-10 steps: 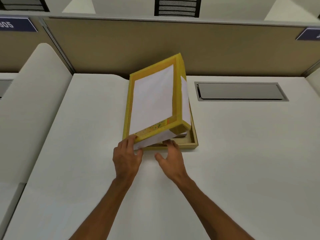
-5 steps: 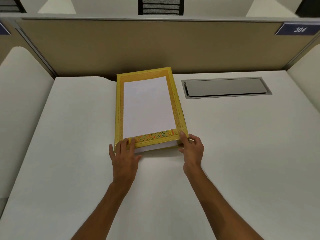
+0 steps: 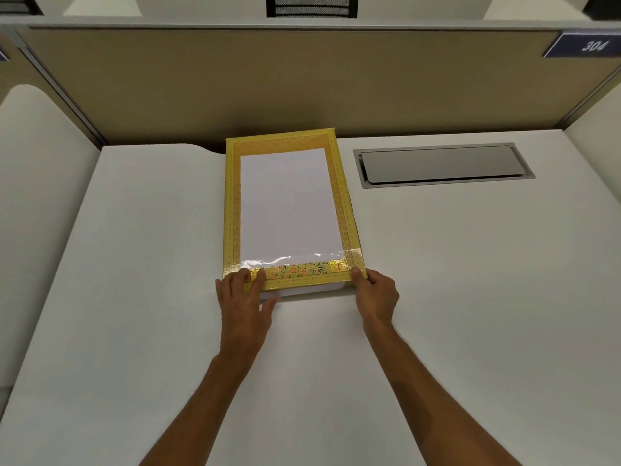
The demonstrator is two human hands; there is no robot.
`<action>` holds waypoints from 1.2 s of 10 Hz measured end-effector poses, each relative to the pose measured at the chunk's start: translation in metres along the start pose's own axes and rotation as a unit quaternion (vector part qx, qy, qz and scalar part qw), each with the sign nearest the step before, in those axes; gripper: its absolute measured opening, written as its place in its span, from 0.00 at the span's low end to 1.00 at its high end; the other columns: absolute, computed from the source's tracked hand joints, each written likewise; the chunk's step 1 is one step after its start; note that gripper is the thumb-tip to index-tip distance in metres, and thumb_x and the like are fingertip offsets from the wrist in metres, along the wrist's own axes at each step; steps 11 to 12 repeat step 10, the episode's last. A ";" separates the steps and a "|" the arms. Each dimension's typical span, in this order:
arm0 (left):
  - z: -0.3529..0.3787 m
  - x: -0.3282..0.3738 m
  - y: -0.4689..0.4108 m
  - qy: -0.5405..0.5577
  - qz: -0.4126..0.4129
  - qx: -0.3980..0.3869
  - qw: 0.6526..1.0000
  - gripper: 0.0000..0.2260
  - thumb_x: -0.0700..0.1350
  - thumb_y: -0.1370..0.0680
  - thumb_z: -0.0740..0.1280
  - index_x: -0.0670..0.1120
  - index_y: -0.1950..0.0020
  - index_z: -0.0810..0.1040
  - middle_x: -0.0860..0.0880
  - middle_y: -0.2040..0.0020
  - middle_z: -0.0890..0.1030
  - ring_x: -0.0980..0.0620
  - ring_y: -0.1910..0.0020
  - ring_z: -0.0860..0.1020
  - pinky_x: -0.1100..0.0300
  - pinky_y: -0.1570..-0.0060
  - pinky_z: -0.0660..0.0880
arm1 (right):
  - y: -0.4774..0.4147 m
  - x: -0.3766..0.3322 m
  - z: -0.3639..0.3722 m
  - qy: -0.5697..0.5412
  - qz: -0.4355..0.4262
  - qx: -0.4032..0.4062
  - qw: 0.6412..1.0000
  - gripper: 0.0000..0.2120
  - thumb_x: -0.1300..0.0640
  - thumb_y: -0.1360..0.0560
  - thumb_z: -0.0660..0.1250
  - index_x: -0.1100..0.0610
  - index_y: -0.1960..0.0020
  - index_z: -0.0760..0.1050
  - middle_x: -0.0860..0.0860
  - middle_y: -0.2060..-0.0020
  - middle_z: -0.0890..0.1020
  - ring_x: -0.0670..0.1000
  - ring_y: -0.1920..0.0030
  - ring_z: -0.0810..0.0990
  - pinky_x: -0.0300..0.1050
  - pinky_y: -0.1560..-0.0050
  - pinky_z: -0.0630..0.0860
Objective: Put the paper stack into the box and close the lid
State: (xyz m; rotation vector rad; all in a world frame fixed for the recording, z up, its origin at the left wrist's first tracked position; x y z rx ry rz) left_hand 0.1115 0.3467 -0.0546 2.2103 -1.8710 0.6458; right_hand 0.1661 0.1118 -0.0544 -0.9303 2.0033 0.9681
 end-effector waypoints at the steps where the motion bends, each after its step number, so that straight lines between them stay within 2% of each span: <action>1: -0.001 -0.002 -0.006 0.033 -0.016 0.011 0.999 0.24 0.53 0.27 0.75 0.40 0.37 0.80 0.37 0.38 0.76 0.38 0.36 0.70 0.34 0.38 0.70 | -0.005 0.003 0.000 0.042 -0.001 -0.012 0.999 0.15 0.51 0.22 0.70 0.63 0.47 0.83 0.59 0.51 0.85 0.56 0.54 0.82 0.47 0.54 0.79; 2: -0.003 -0.006 -0.027 0.045 -0.040 -0.022 0.998 0.31 0.61 0.23 0.65 0.42 0.27 0.70 0.39 0.28 0.69 0.39 0.27 0.66 0.39 0.31 0.66 | -0.020 -0.009 0.002 0.085 -0.043 -0.010 0.995 0.25 0.51 0.24 0.71 0.60 0.30 0.73 0.57 0.36 0.76 0.56 0.37 0.77 0.55 0.39 0.77; 3: -0.002 -0.015 -0.072 0.055 -0.071 -0.087 0.992 0.36 0.65 0.23 0.59 0.46 0.21 0.59 0.44 0.19 0.57 0.44 0.20 0.54 0.44 0.24 0.56 | -0.051 -0.047 0.019 0.161 -0.192 -0.056 0.967 0.28 0.51 0.21 0.67 0.59 0.25 0.66 0.57 0.28 0.69 0.57 0.29 0.69 0.53 0.32 0.70; 4: 0.001 -0.021 -0.117 0.025 -0.064 -0.132 0.989 0.38 0.67 0.22 0.56 0.46 0.19 0.55 0.47 0.18 0.52 0.47 0.19 0.49 0.47 0.23 0.52 | -0.087 -0.080 0.043 0.242 -0.276 -0.129 0.921 0.28 0.48 0.19 0.62 0.58 0.23 0.62 0.55 0.22 0.62 0.57 0.24 0.62 0.55 0.29 0.65; 5: 0.004 -0.026 -0.155 0.010 -0.061 -0.165 0.984 0.38 0.66 0.21 0.57 0.43 0.20 0.54 0.45 0.18 0.51 0.46 0.19 0.48 0.47 0.24 0.52 | -0.115 -0.100 0.065 0.309 -0.316 -0.180 0.879 0.29 0.45 0.18 0.59 0.56 0.21 0.60 0.53 0.20 0.58 0.57 0.22 0.57 0.56 0.27 0.63; 6: 0.005 -0.029 -0.182 0.001 -0.060 -0.163 0.985 0.37 0.64 0.20 0.58 0.41 0.20 0.56 0.44 0.19 0.54 0.45 0.20 0.52 0.47 0.25 0.55 | -0.137 -0.116 0.079 0.346 -0.332 -0.190 0.857 0.27 0.46 0.18 0.58 0.60 0.24 0.63 0.56 0.23 0.65 0.58 0.24 0.61 0.56 0.29 0.65; 7: 0.007 -0.030 -0.194 -0.004 -0.067 -0.146 0.987 0.34 0.62 0.20 0.59 0.40 0.22 0.61 0.43 0.20 0.59 0.43 0.21 0.57 0.45 0.26 0.59 | -0.149 -0.124 0.083 0.347 -0.345 -0.162 0.857 0.21 0.48 0.18 0.58 0.63 0.36 0.75 0.56 0.34 0.77 0.58 0.31 0.69 0.54 0.38 0.73; 8: 0.013 -0.031 -0.194 -0.023 -0.062 -0.141 0.988 0.33 0.61 0.20 0.59 0.40 0.23 0.62 0.42 0.20 0.60 0.42 0.22 0.59 0.44 0.27 0.61 | -0.154 -0.120 0.085 0.354 -0.359 -0.150 0.850 0.19 0.48 0.18 0.59 0.64 0.41 0.77 0.55 0.36 0.78 0.57 0.33 0.70 0.54 0.40 0.75; 9: 0.009 -0.028 -0.191 -0.018 -0.065 -0.154 0.986 0.34 0.60 0.20 0.60 0.40 0.22 0.59 0.43 0.19 0.56 0.40 0.22 0.57 0.43 0.28 0.61 | -0.149 -0.124 0.083 0.365 -0.355 -0.157 0.846 0.21 0.48 0.18 0.60 0.63 0.35 0.75 0.55 0.32 0.75 0.57 0.30 0.68 0.54 0.37 0.73; 10: 0.010 -0.022 -0.183 -0.059 -0.038 -0.178 0.981 0.36 0.62 0.20 0.57 0.41 0.20 0.54 0.43 0.18 0.51 0.41 0.20 0.50 0.42 0.23 0.52 | -0.145 -0.120 0.084 0.388 -0.346 -0.171 0.837 0.25 0.45 0.19 0.61 0.62 0.30 0.70 0.56 0.28 0.71 0.58 0.28 0.66 0.56 0.33 0.70; 12: 0.010 -0.022 -0.183 -0.059 -0.038 -0.178 0.981 0.36 0.62 0.20 0.57 0.41 0.20 0.54 0.43 0.18 0.51 0.41 0.20 0.50 0.42 0.23 0.52 | -0.145 -0.120 0.084 0.388 -0.346 -0.171 0.837 0.25 0.45 0.19 0.61 0.62 0.30 0.70 0.56 0.28 0.71 0.58 0.28 0.66 0.56 0.33 0.70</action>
Point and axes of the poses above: each hand's wrist, its own y-axis away from the middle knuckle, its own z-axis out of the palm, x = y × z, the point moved 3 cm from there along -y, towards the middle knuckle
